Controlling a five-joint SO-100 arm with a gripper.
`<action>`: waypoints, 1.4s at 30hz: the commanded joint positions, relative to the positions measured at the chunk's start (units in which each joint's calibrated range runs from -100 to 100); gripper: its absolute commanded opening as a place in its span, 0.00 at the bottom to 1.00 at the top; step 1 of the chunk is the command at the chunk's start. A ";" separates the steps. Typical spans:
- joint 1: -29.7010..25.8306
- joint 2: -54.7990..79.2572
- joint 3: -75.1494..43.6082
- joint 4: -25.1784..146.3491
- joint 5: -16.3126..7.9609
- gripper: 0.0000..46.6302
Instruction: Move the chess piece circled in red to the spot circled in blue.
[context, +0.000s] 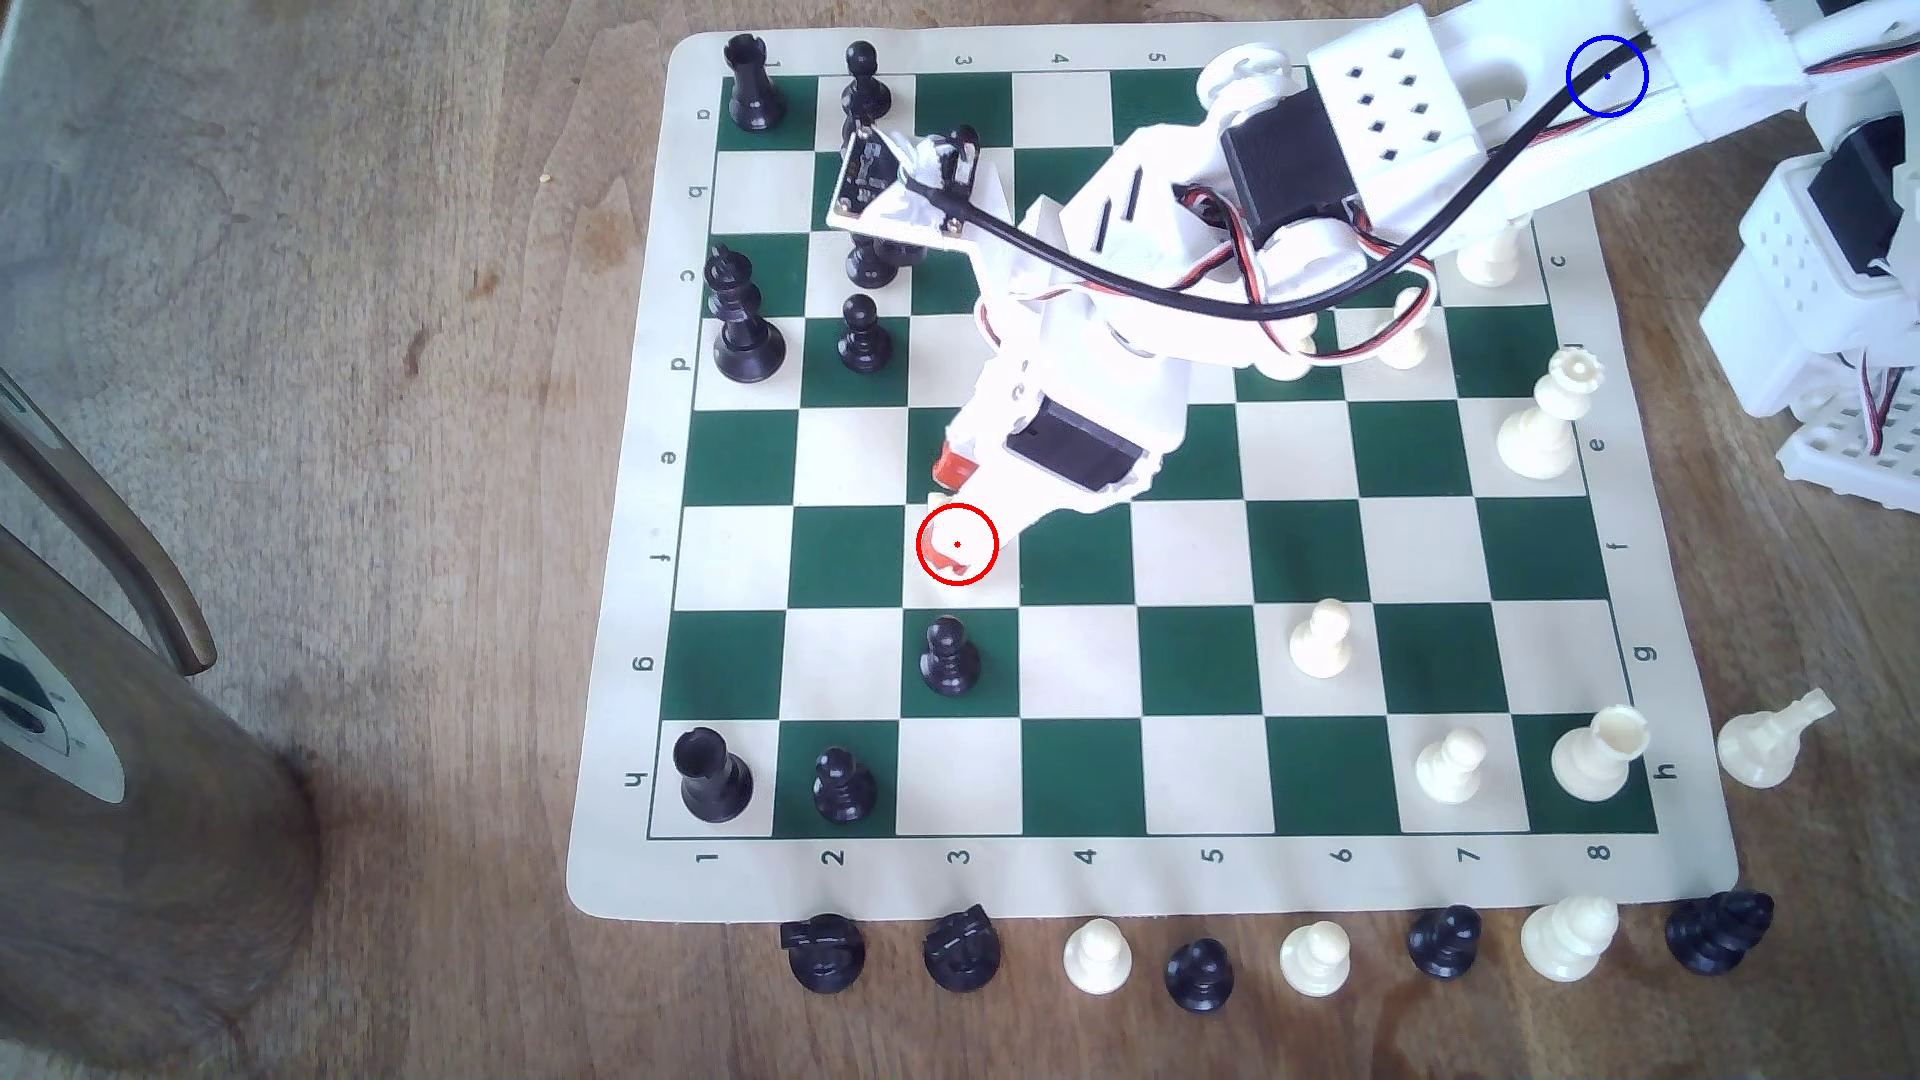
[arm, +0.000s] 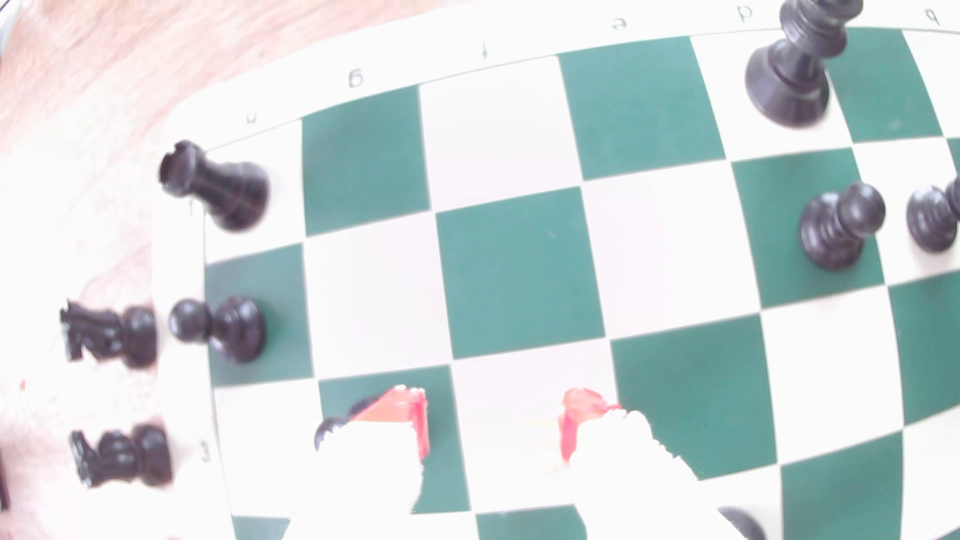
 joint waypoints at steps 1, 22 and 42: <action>0.47 -1.58 -1.09 -1.51 -0.44 0.30; 0.00 0.03 1.17 -2.74 -0.54 0.00; 9.46 -34.77 1.44 10.86 -1.71 0.00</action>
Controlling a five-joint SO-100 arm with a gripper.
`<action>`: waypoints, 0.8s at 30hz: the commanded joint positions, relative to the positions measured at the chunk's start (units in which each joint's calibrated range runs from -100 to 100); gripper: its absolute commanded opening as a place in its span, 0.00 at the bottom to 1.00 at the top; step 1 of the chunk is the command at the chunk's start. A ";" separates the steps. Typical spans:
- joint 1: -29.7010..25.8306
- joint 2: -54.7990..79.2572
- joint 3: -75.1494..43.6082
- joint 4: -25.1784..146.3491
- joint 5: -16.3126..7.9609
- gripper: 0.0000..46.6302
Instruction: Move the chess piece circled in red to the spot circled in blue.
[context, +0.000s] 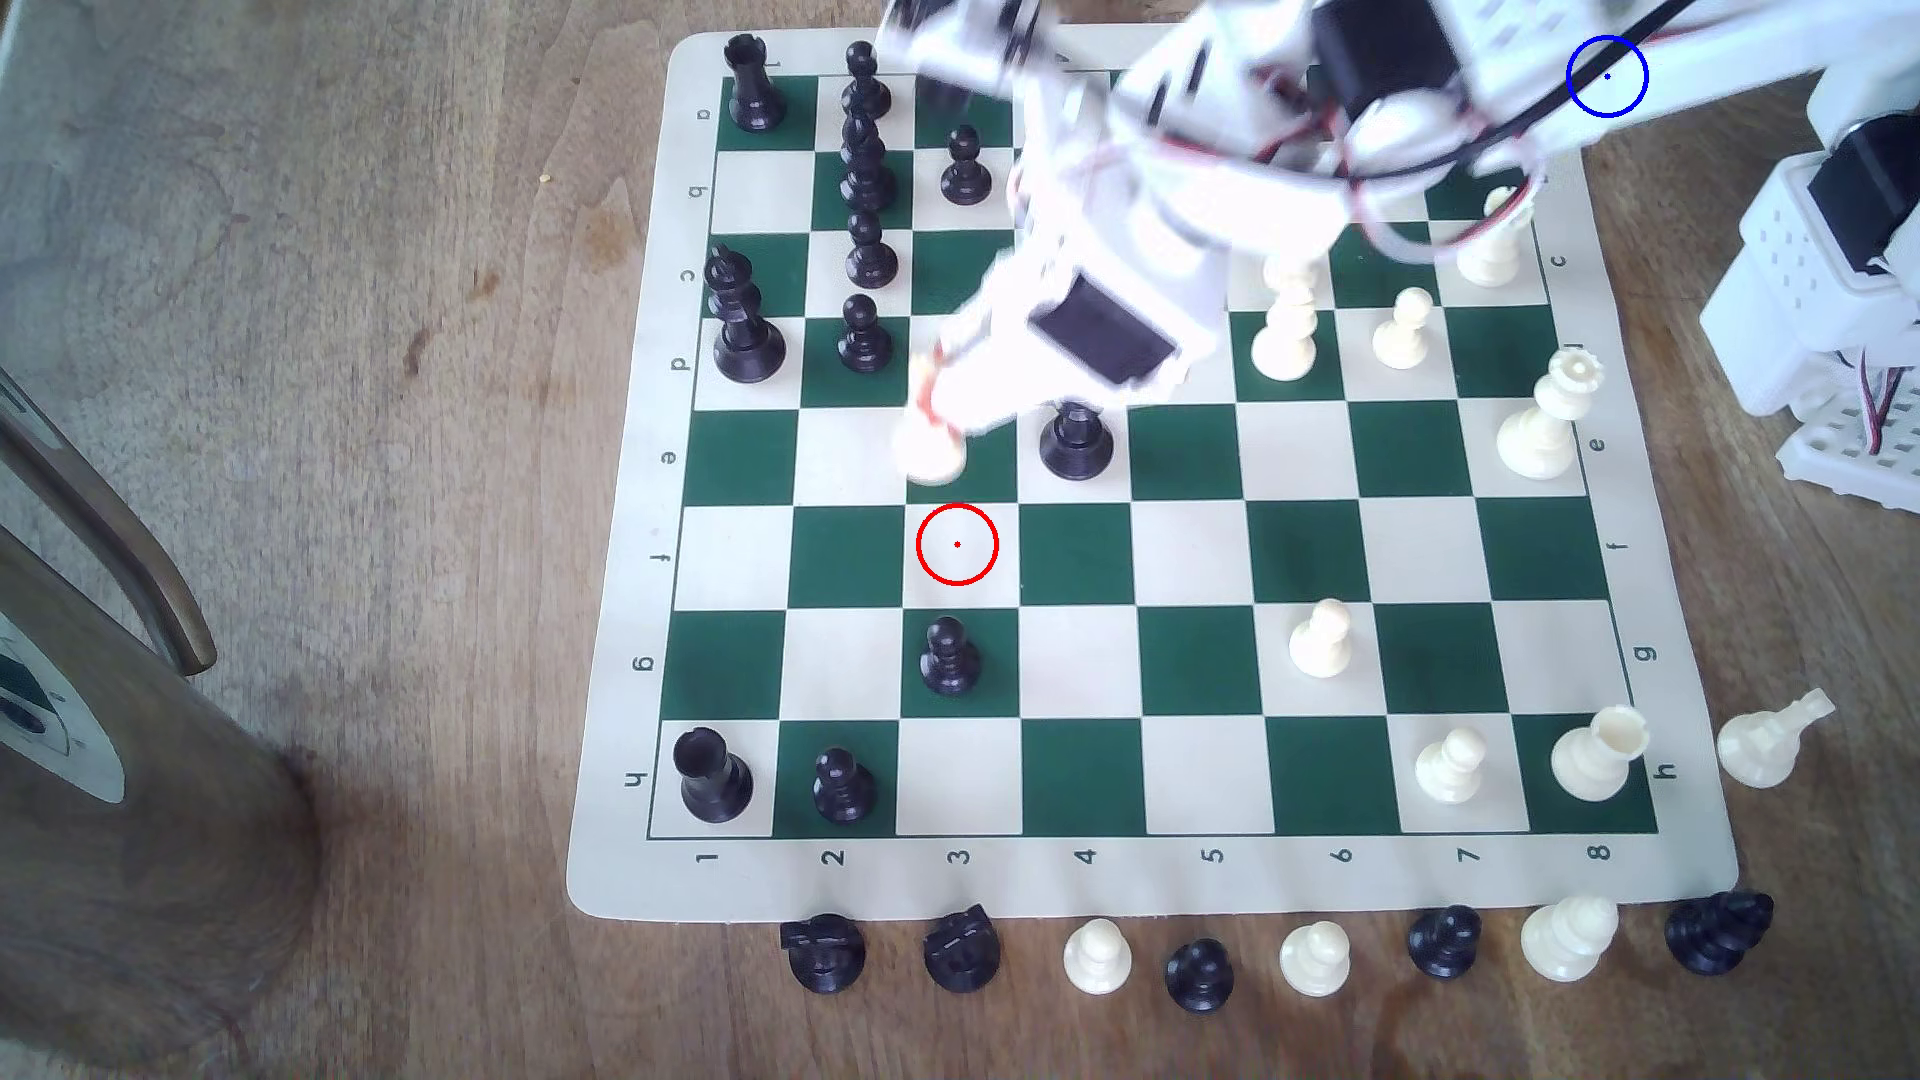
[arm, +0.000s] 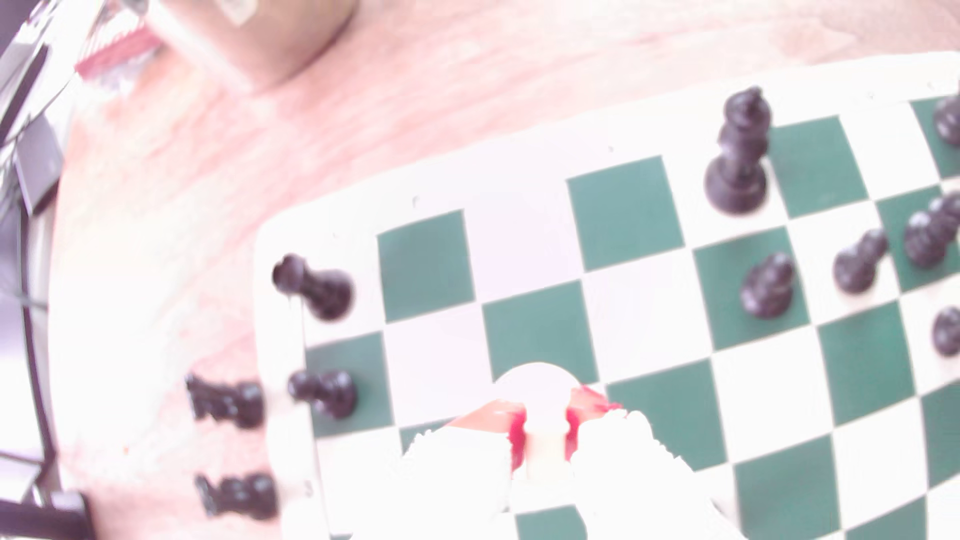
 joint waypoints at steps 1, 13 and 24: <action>9.00 -18.46 0.36 4.66 0.34 0.00; 36.45 -36.71 20.40 13.10 3.96 0.00; 52.96 -50.72 41.79 12.19 8.55 0.00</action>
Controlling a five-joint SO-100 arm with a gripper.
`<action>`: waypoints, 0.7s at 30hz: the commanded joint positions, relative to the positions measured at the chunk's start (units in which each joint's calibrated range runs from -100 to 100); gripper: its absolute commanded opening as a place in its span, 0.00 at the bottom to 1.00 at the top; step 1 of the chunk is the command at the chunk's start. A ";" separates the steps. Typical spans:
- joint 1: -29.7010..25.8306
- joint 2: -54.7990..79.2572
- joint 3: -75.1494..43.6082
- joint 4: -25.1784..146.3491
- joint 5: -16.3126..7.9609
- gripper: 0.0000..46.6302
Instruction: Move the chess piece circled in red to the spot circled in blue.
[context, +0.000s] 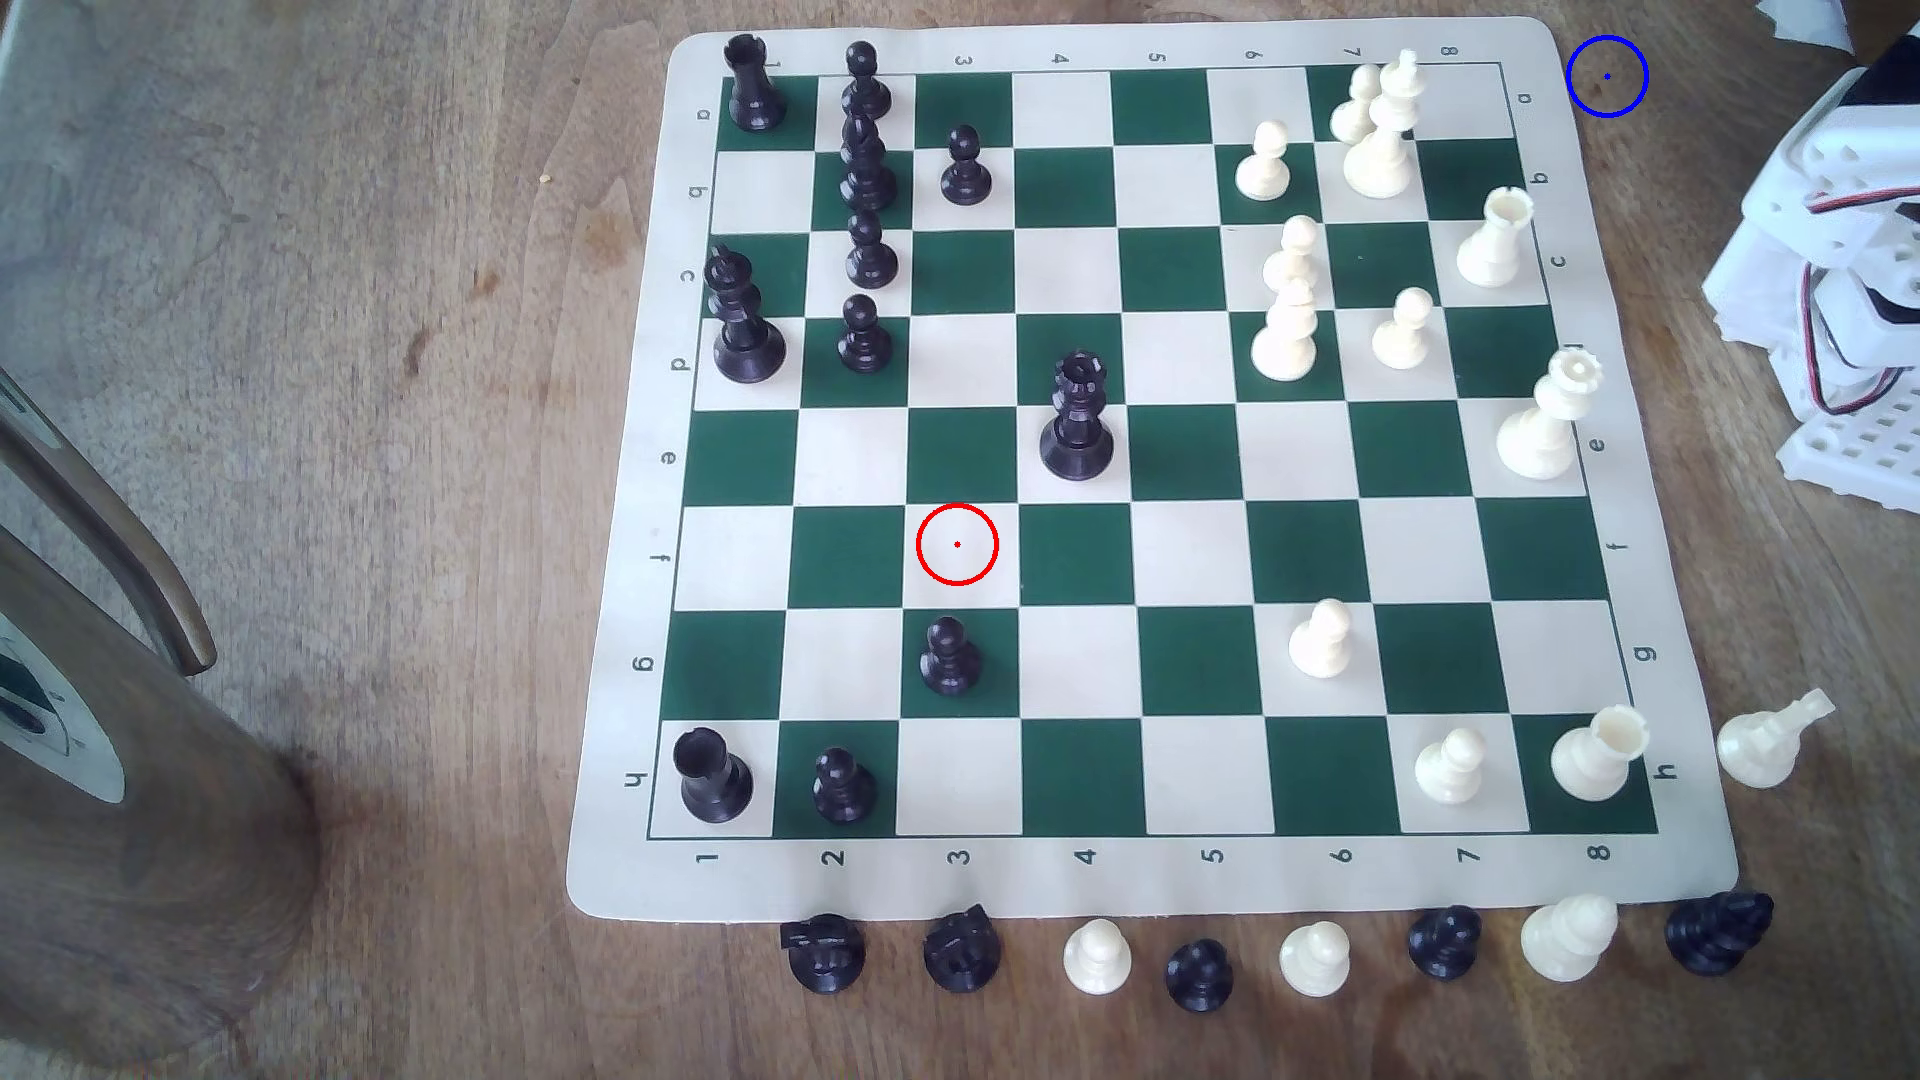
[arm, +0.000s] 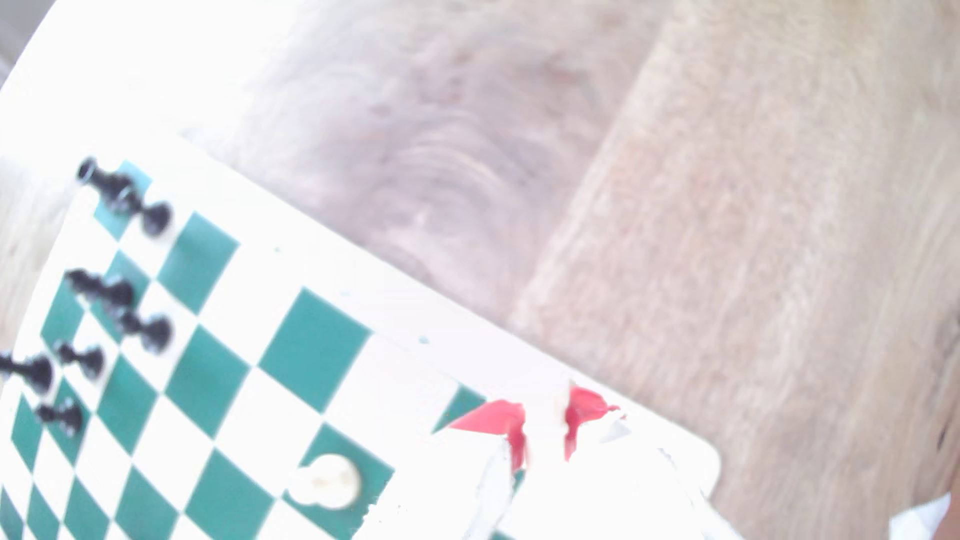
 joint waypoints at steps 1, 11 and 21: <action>5.59 -5.40 3.66 -1.51 1.56 0.00; 10.28 -19.07 18.08 1.68 5.27 0.00; 15.92 -25.18 27.23 4.47 8.64 0.00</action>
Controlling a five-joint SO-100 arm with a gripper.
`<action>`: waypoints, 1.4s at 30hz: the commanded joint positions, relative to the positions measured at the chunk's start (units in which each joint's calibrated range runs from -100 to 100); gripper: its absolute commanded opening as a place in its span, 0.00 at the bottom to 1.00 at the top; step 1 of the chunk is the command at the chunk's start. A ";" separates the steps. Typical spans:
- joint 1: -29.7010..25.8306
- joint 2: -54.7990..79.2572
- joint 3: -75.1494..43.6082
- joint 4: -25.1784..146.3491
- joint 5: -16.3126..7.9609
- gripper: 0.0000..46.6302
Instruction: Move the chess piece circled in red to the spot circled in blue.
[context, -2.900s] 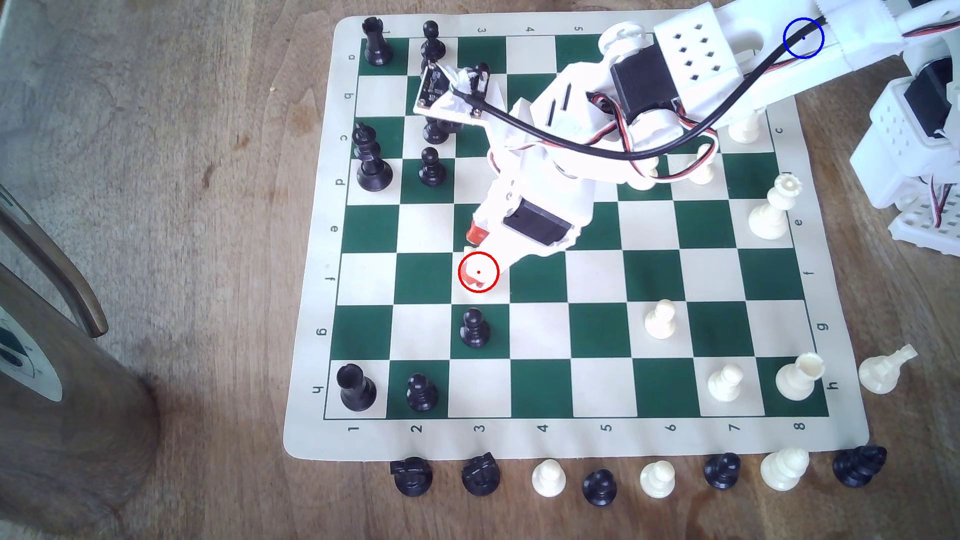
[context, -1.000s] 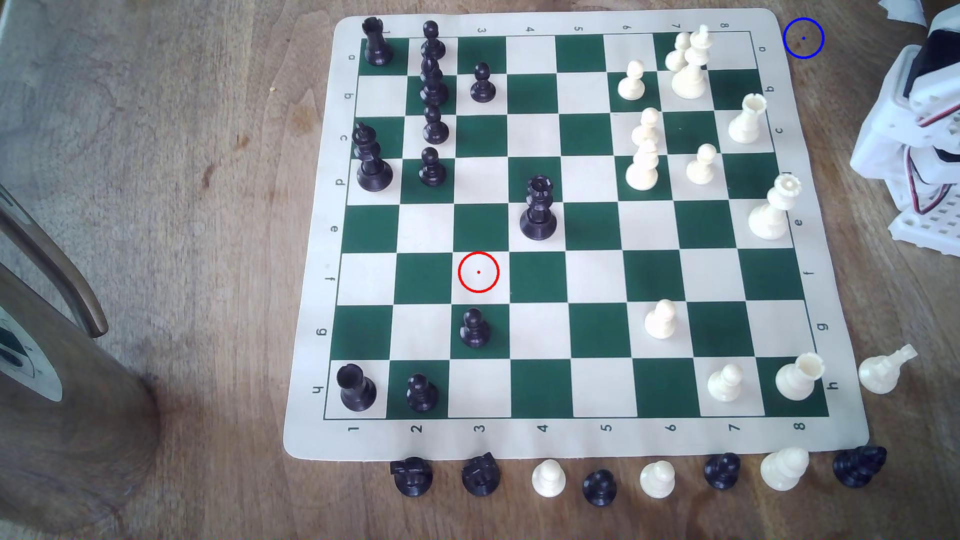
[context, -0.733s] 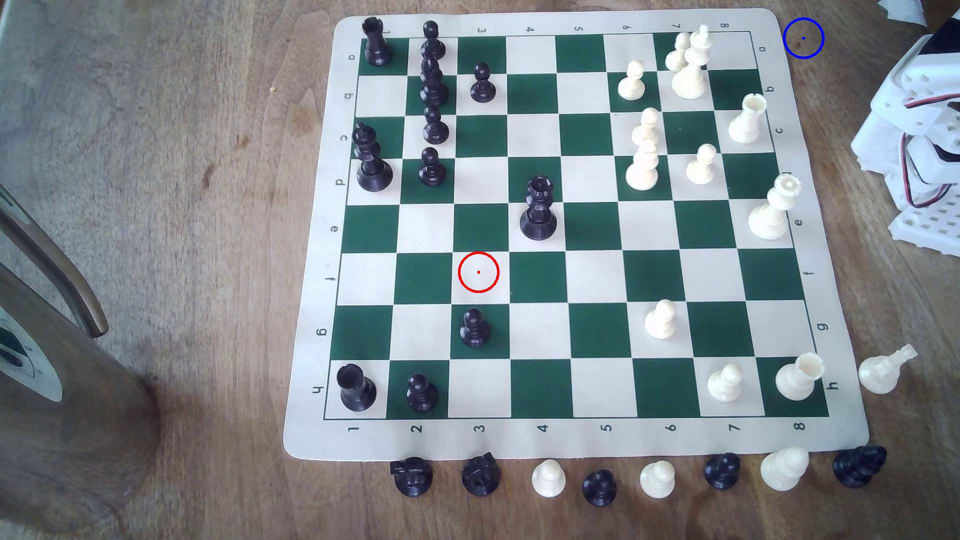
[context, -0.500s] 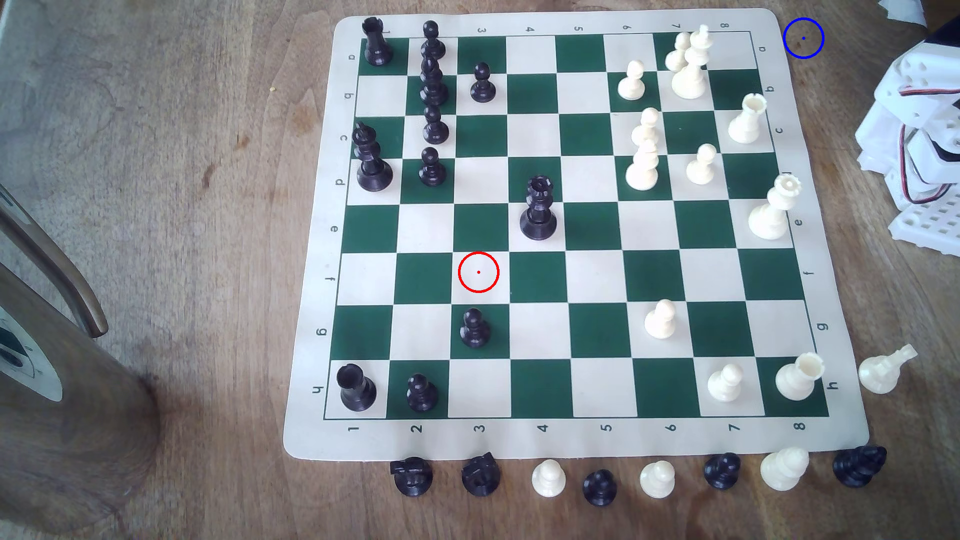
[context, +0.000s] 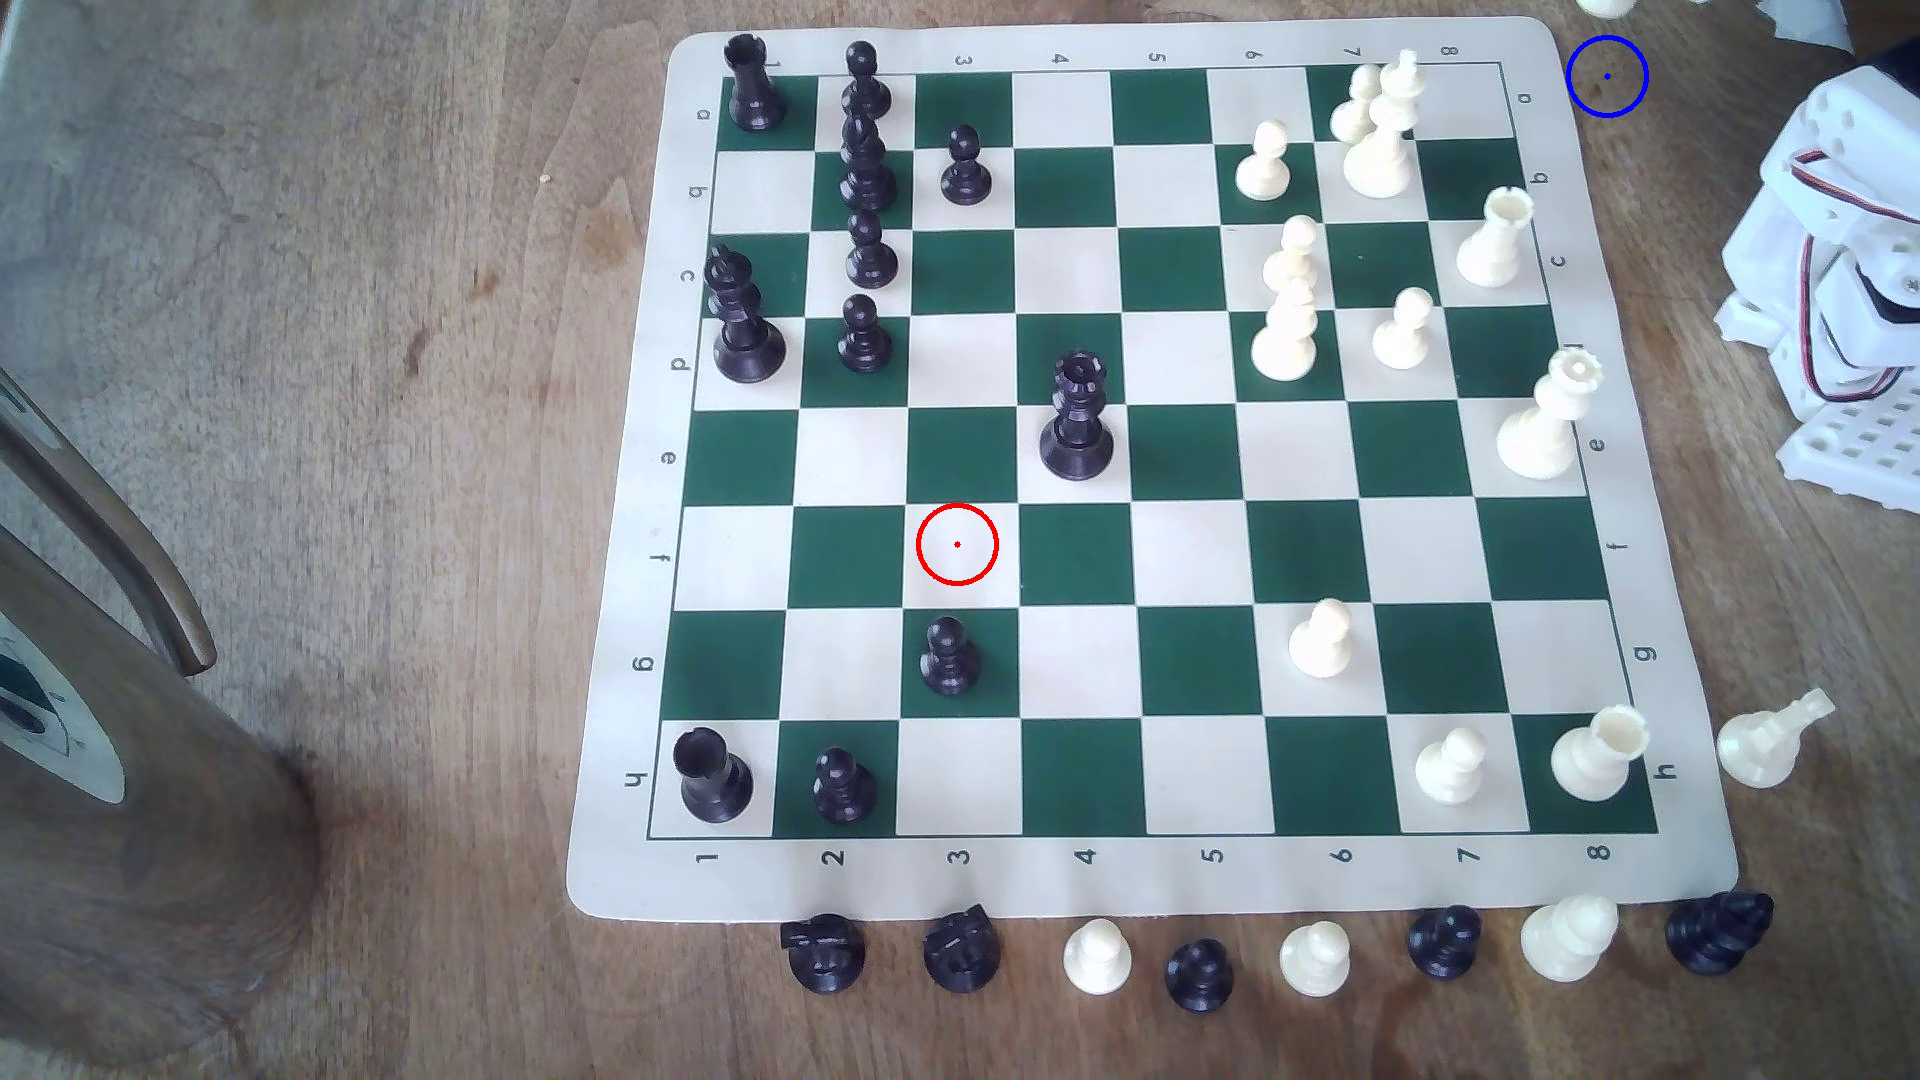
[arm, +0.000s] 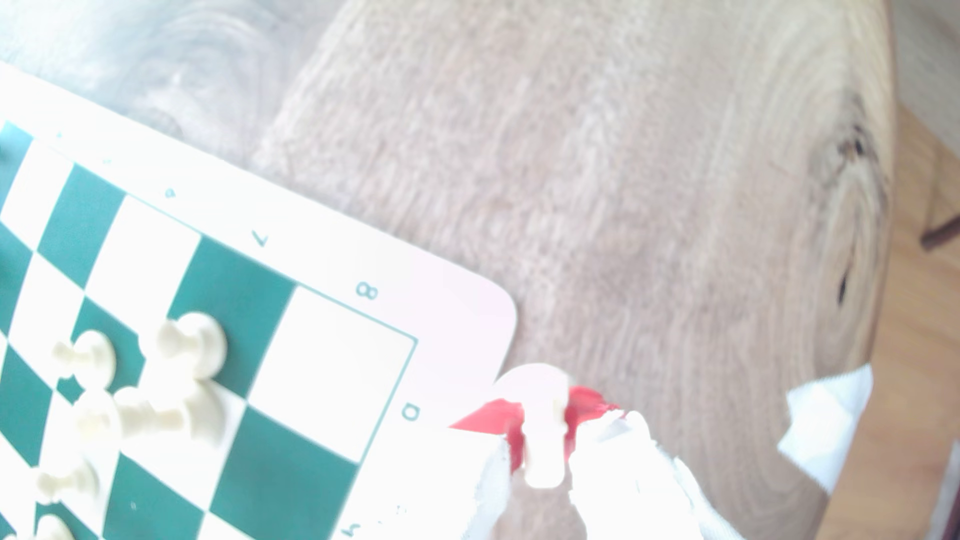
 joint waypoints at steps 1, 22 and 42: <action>0.85 -0.37 1.84 0.74 0.24 0.00; -0.87 -2.92 8.64 -1.88 0.63 0.00; 0.46 -0.88 11.54 -7.37 1.81 0.44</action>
